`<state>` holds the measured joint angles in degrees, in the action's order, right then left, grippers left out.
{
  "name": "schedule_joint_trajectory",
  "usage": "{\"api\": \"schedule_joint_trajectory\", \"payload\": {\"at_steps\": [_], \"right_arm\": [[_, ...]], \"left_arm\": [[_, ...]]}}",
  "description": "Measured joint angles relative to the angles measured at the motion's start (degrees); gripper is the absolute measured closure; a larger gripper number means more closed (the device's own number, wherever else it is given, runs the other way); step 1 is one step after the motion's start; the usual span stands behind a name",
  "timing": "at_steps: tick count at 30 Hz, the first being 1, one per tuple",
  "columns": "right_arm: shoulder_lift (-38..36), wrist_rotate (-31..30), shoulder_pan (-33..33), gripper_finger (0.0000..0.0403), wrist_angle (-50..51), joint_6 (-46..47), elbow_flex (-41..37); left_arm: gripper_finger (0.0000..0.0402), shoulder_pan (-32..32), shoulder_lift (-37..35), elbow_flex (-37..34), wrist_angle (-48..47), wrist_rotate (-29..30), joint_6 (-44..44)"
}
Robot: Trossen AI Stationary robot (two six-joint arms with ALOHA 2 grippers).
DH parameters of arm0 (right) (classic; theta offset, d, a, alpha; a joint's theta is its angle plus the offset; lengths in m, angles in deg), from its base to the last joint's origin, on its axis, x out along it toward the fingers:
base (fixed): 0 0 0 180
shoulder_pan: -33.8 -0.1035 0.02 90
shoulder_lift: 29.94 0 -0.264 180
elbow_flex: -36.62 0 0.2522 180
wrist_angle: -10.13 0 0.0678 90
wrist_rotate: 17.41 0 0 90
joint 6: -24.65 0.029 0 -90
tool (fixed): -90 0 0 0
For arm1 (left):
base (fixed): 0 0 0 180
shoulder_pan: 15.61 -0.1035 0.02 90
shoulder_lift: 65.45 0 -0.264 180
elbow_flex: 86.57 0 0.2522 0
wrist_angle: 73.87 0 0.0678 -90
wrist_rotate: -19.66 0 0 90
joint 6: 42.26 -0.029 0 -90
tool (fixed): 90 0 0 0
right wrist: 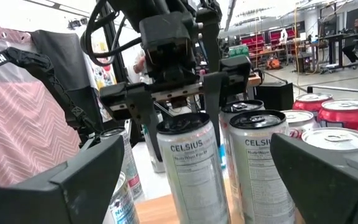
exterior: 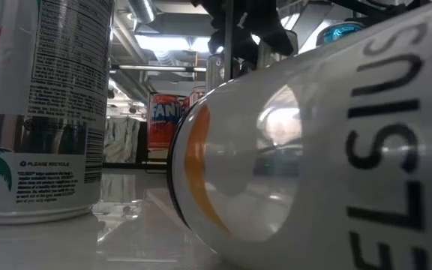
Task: Place canned beverage on shelf
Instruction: Put the yellow soda can on the shelf
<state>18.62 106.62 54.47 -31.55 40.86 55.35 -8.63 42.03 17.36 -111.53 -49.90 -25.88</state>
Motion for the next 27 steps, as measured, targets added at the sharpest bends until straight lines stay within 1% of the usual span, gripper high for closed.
{"api": "schedule_joint_trajectory", "payload": {"at_steps": [6, 16, 27], "right_arm": [[0.0, 0.0, 0.0, 0.0004, 0.0, 0.0, 0.0], [0.0, 0.0, 0.0, 0.0004, 0.0, 0.0, 0.0], [0.0, 0.0, 0.0, 0.0004, 0.0, 0.0, 0.0]], "left_arm": [[0.0154, 0.0, 0.0, 0.0, 0.3, 0.5, 0.0], [0.0128, 0.0, 0.0, 0.0, 0.4, -0.4, 0.0], [0.0125, 0.0, 0.0, 0.0, 0.4, -0.4, 0.0]]}}
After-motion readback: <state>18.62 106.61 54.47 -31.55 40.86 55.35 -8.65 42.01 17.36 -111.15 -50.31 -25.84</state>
